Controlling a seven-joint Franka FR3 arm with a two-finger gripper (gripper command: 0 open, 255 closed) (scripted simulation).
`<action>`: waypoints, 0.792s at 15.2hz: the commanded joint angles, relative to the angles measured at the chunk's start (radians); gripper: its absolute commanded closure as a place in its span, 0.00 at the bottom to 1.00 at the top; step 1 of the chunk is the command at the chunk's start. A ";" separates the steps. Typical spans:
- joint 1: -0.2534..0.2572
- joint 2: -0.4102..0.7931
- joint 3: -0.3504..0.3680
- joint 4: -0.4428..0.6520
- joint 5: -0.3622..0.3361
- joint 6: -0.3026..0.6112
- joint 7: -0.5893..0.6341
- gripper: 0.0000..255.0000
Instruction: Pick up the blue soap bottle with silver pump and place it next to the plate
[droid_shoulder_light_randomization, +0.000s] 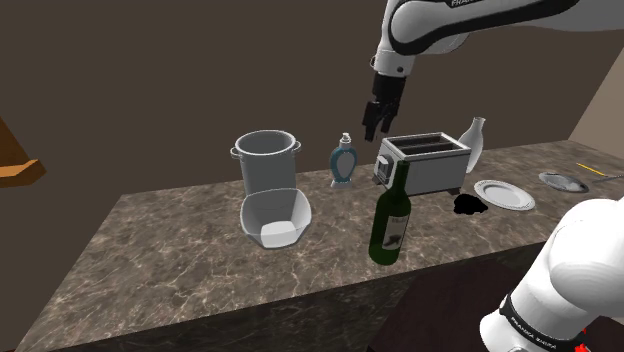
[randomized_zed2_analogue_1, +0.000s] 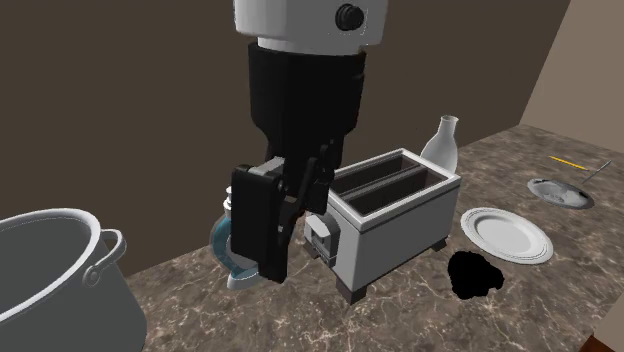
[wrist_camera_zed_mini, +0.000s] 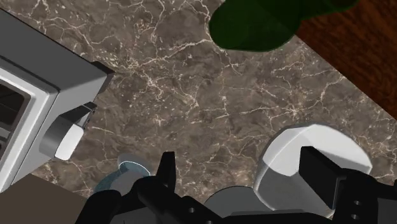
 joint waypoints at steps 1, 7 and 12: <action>-0.008 0.073 -0.013 0.044 0.000 0.030 -0.009 0.00; -0.034 0.284 -0.049 0.208 0.014 0.080 -0.037 0.00; -0.060 0.467 -0.072 0.381 0.038 0.092 -0.059 0.00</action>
